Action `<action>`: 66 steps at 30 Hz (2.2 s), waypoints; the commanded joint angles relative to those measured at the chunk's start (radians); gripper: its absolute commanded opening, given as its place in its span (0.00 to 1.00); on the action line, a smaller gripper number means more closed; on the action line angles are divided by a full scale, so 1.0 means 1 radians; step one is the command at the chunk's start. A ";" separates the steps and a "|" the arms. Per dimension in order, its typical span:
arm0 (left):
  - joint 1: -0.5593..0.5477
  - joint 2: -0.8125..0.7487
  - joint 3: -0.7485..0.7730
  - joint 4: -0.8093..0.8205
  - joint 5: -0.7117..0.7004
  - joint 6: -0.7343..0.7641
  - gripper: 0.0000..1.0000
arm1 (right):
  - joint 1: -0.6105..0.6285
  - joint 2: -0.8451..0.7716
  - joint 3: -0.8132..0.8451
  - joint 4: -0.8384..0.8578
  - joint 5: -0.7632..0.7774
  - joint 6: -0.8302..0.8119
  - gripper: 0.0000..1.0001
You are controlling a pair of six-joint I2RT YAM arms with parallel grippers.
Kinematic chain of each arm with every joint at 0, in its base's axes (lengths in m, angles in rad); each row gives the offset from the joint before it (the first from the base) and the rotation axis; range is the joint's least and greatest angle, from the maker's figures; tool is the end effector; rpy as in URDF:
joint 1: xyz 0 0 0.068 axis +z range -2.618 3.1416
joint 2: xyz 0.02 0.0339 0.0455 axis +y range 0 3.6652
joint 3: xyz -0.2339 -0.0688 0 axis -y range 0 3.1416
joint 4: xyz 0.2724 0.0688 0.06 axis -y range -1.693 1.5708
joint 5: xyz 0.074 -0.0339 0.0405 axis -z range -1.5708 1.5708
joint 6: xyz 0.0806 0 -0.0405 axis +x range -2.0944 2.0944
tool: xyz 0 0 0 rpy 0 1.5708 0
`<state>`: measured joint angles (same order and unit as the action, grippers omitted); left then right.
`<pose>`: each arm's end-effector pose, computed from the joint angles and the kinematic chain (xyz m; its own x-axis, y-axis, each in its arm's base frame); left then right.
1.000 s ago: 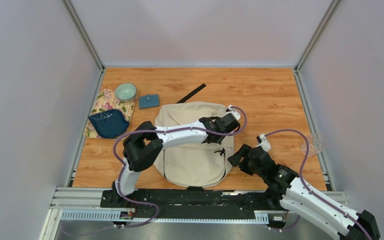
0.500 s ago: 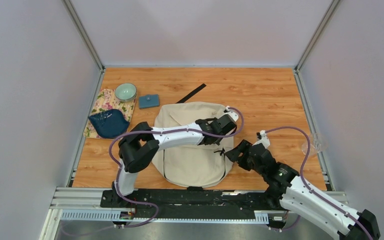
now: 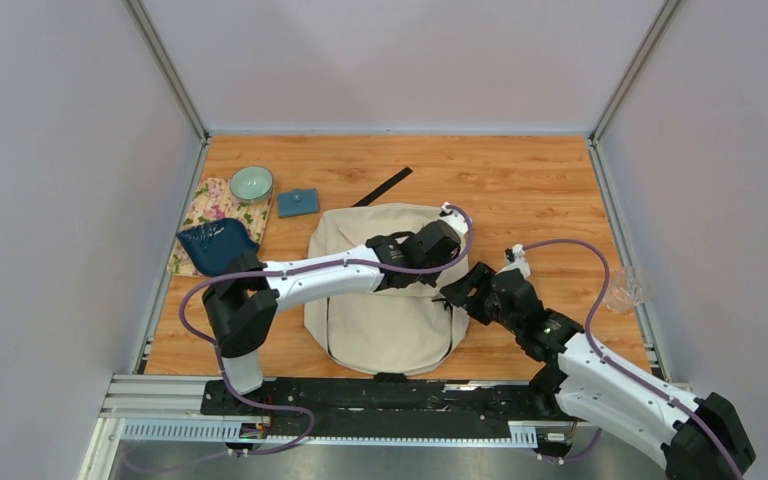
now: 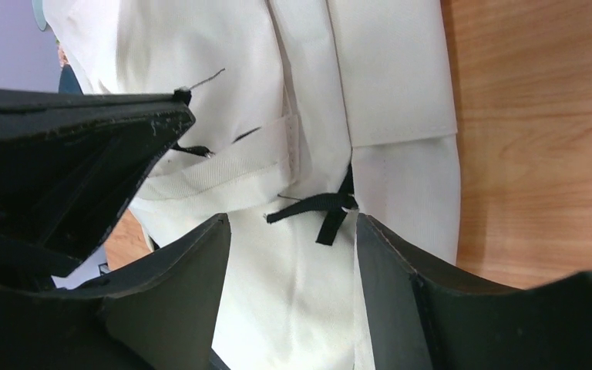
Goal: Pack the student bag
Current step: Unzip the student bag at the center of the board.
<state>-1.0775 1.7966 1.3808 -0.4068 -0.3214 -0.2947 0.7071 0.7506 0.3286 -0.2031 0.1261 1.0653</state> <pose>0.2346 -0.3827 0.1760 -0.5453 0.4322 -0.7182 0.6015 0.7985 0.0239 0.1943 0.1527 0.1261 -0.7115 0.5338 -0.4571 0.1147 0.7299 0.6739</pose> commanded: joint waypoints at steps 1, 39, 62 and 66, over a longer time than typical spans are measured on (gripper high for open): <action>0.005 -0.049 -0.017 0.039 0.013 -0.020 0.00 | -0.046 0.051 0.023 0.137 -0.049 -0.007 0.63; 0.034 -0.138 -0.109 0.059 -0.024 -0.014 0.00 | -0.150 0.228 -0.005 0.318 -0.221 -0.048 0.00; 0.439 -0.764 -0.693 0.025 -0.062 0.031 0.09 | -0.155 0.205 -0.037 0.271 -0.226 -0.042 0.02; 0.439 -0.792 -0.742 0.016 -0.053 -0.020 0.68 | -0.155 0.182 0.009 0.168 -0.237 -0.076 0.35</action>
<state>-0.6601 1.0389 0.6788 -0.3428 -0.3161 -0.3004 0.5625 0.9600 0.2955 0.1020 -0.1429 1.0412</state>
